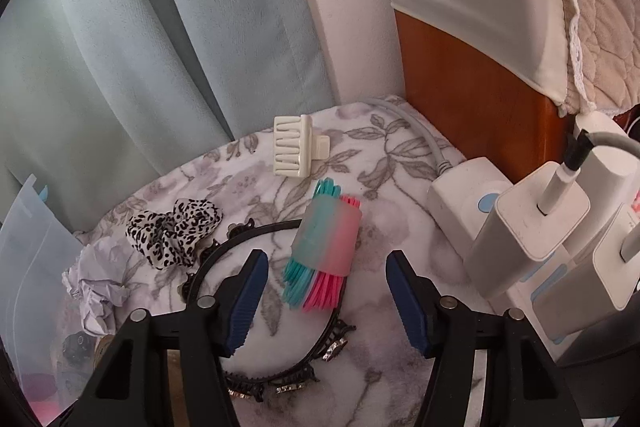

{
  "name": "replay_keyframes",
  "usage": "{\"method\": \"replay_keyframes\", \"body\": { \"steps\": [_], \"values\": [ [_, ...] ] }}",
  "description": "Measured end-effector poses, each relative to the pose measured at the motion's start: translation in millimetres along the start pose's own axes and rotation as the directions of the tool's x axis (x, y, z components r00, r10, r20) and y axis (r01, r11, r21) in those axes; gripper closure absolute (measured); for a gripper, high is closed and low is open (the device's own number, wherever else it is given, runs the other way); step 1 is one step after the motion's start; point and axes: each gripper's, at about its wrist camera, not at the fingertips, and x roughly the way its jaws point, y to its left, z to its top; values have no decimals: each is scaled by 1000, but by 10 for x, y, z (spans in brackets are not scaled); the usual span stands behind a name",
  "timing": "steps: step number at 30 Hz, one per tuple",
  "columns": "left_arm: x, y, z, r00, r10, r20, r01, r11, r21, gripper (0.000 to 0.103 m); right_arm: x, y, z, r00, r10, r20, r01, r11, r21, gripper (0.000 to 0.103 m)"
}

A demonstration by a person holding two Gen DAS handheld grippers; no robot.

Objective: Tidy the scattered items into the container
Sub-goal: 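Grasp the tape roll rim with left tool while right tool grasps the brush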

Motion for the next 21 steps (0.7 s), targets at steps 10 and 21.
{"method": "replay_keyframes", "body": {
  "steps": [10, 21],
  "values": [
    [-3, 10, -17, 1000, -6, 5, 6, 1000, 4, 90, 37, 3, 11, 999, 43, 14, -44, 999, 9, 72],
    [-137, 25, -87, 1000, 17, -11, -17, 1000, 12, 94, -313, -68, -34, 996, 81, 31, -82, 996, 32, 76]
  ]
}}
